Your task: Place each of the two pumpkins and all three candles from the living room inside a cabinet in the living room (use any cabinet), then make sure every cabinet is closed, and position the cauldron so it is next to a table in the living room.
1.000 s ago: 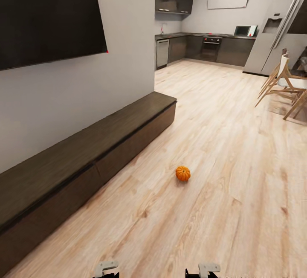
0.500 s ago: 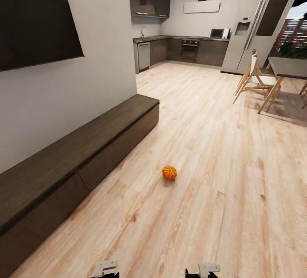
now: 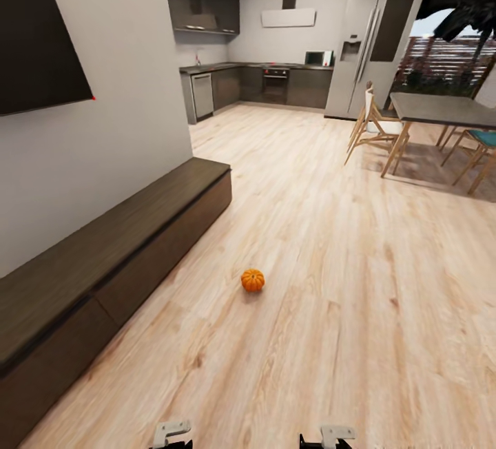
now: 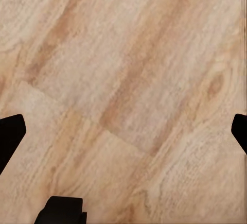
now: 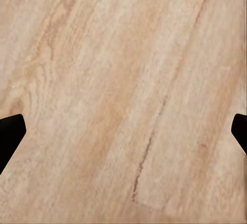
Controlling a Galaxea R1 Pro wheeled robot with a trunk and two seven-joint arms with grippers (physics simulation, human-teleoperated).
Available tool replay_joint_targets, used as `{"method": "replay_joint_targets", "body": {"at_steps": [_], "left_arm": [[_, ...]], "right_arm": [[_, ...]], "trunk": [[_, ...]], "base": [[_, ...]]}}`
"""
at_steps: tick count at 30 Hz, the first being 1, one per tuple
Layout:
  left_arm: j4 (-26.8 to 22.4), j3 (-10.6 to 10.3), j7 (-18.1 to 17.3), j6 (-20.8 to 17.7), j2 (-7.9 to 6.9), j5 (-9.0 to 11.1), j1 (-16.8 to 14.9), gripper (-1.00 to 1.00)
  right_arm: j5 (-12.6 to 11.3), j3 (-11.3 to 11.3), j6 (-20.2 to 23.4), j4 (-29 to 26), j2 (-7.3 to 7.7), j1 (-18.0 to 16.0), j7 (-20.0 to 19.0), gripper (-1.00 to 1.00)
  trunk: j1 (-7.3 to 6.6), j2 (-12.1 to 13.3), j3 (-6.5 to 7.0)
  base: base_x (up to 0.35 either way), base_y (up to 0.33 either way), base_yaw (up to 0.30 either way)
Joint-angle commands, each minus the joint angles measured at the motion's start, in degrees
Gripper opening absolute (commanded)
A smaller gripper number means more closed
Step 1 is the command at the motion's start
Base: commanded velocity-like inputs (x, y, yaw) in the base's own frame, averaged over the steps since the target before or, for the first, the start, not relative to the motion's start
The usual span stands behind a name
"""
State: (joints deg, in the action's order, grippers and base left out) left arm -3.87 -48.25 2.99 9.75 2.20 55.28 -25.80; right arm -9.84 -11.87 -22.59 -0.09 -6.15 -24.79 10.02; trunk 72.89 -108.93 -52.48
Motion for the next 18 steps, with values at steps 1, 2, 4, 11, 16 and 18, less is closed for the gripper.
{"method": "replay_joint_targets", "body": {"at_steps": [1,2,4,11,16,18], "left_arm": [[0.00,0.00,0.00,0.00,0.00,0.00,0.00,1.00],[0.00,0.00,0.00,0.01,0.00,0.00,-0.01,1.00],[0.00,0.00,0.00,0.01,0.00,0.00,0.00,1.00],[0.00,0.00,0.00,0.01,0.00,0.00,-0.02,1.00],[0.00,0.00,0.00,0.01,0.00,0.00,-0.04,1.00],[0.00,0.00,0.00,0.01,0.00,0.00,-0.03,1.00]], "right_arm": [[0.00,0.01,0.00,0.00,0.00,0.00,0.00,1.00],[-0.02,0.01,0.00,0.00,0.00,0.00,0.00,1.00],[-0.01,0.01,0.00,0.00,0.00,0.00,0.00,1.00],[-0.02,0.02,0.00,0.00,0.00,0.00,0.00,1.00],[-0.02,0.01,0.00,0.00,0.00,0.00,0.00,1.00],[-0.01,0.01,0.00,0.00,0.00,0.00,0.00,1.00]], "trunk": [[0.00,0.00,0.06],[0.00,0.00,0.12],[0.00,0.00,0.24],[0.00,0.00,0.65],[0.00,0.00,0.95],[0.00,0.00,1.07]], "base": [[0.000,0.000,-0.260],[0.000,0.000,-0.260],[0.000,0.000,-0.260],[0.000,0.000,-0.260],[0.000,0.000,-0.260],[0.000,0.000,-0.260]]}}
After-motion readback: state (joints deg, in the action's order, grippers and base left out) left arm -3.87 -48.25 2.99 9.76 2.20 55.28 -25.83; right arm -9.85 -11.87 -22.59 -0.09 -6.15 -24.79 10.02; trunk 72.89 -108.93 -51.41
